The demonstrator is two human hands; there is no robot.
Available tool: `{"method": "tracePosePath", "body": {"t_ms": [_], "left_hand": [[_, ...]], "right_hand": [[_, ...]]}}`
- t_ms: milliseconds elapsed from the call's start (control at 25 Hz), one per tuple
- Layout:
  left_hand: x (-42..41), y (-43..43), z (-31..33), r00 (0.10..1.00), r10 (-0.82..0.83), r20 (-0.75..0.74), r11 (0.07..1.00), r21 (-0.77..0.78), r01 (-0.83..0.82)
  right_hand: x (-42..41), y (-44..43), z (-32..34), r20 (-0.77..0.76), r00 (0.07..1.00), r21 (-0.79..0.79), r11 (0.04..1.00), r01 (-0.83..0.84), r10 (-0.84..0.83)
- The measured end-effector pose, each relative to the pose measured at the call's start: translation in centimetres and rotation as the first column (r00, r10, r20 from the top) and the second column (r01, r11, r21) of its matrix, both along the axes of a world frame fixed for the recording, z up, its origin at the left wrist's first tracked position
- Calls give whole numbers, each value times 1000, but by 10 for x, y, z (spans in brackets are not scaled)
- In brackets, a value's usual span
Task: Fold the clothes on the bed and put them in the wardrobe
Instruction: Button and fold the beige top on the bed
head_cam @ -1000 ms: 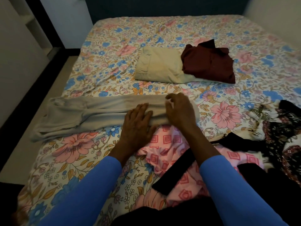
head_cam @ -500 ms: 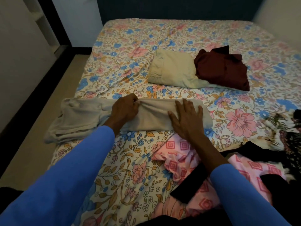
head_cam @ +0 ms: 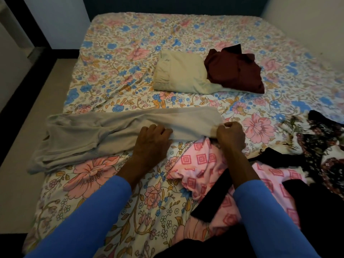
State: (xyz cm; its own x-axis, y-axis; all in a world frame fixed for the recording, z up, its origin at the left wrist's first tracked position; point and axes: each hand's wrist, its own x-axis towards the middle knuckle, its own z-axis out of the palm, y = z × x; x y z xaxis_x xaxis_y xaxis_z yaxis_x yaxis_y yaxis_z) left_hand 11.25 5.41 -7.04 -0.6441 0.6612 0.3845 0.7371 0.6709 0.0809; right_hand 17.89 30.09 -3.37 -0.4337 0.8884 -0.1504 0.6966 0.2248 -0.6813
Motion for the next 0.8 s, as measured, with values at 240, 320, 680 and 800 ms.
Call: {"method": "tracePosePath", "body": {"t_ms": [240,320,680,800], "left_hand": [[0,-1,24,976,-94,195,994,-35,103],[11,-6,24,967,-87,240,992,-71,107],[1,-198,31,838,467,280,755,367,-543],[-28,-255,21,629,569,531,504,379,-776]], "right_hand": [[0,16,13,-58,990,243,964,-111,129],[1,5,10,194,970,406,888,-217,148],[-40,-178,-9,-16,360,452,328,-830,933],[-67,-238,-16,-81,567,397,548,-736,820]]}}
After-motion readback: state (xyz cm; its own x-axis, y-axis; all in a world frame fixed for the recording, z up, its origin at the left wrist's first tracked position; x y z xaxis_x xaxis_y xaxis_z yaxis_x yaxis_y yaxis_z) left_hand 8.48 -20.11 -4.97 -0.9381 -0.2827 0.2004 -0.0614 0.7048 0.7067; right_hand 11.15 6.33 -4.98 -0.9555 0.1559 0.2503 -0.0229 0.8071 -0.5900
